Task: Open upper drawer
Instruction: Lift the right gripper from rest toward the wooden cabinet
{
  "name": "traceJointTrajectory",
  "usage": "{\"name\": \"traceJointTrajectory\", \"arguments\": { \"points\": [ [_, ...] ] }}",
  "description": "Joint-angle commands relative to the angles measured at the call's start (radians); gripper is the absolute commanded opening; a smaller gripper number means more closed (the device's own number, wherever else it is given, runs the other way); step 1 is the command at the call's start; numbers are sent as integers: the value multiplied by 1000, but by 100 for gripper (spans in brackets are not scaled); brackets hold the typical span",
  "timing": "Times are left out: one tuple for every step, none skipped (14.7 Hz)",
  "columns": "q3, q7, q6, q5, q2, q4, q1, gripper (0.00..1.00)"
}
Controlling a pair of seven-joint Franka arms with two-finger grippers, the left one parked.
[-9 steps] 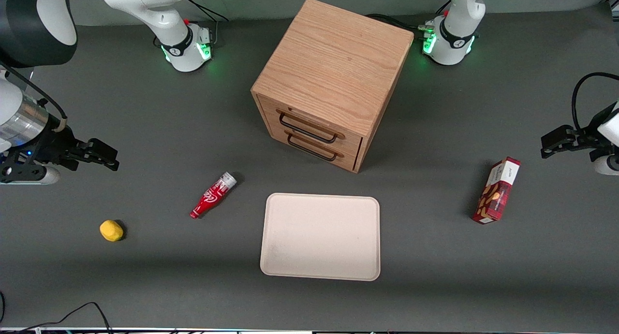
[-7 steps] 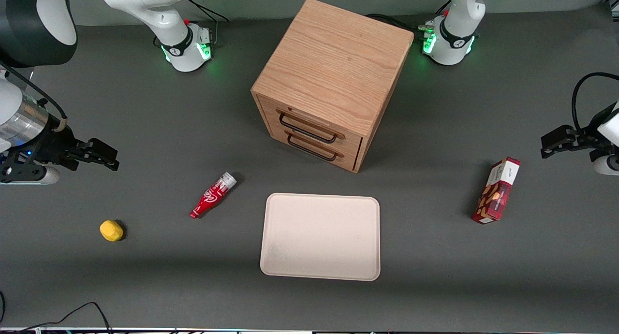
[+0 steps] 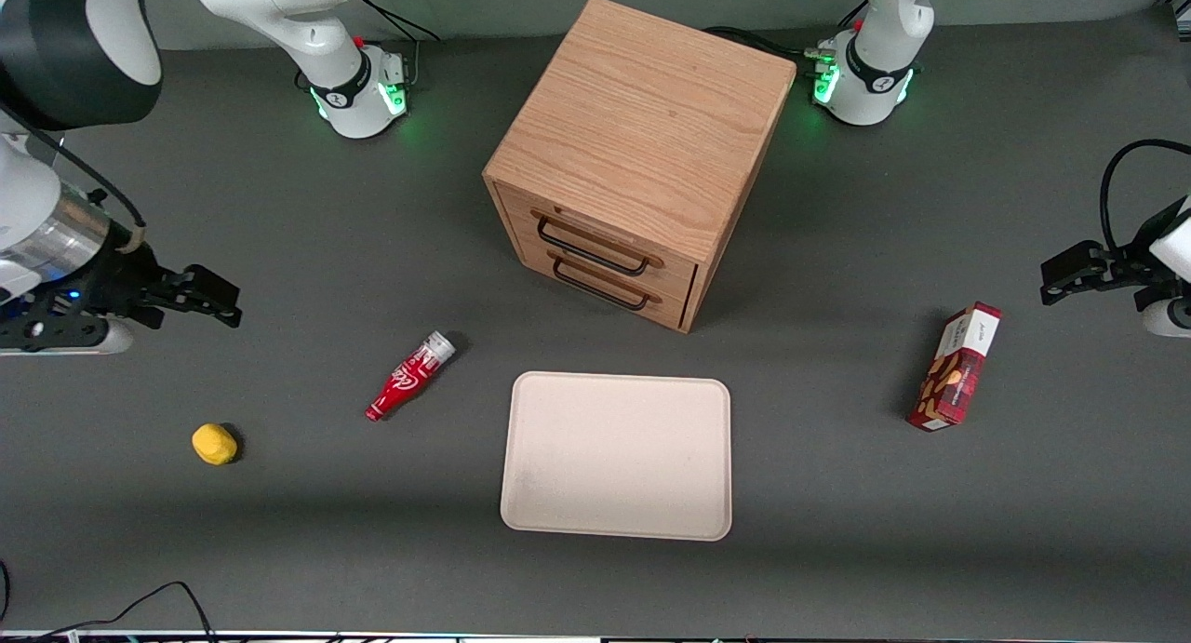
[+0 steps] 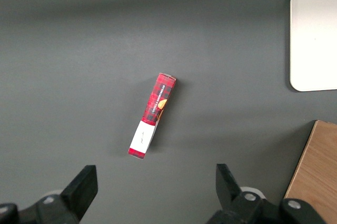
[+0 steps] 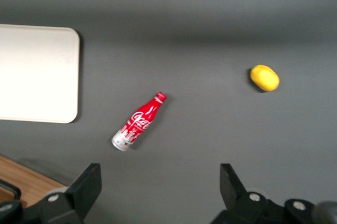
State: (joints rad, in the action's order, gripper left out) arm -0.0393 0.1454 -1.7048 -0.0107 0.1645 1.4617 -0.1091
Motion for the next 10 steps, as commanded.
{"name": "traceJointTrajectory", "arguments": {
  "points": [
    [-8,0,27,-1,20,-38,-68,100],
    [-4,0,27,-3,20,-41,-104,100],
    [-4,0,27,-3,21,-44,-128,100],
    [-4,0,27,-3,29,-49,-156,100],
    [-4,0,27,-2,39,-55,-185,100],
    [-4,0,27,3,55,-64,-204,100],
    [-5,-1,27,9,72,-70,-222,100],
    [-4,-1,25,9,84,-75,-260,100],
    [-4,0,25,8,98,-80,-305,100],
    [-5,-1,25,8,124,-102,-338,100]
  ]
}}
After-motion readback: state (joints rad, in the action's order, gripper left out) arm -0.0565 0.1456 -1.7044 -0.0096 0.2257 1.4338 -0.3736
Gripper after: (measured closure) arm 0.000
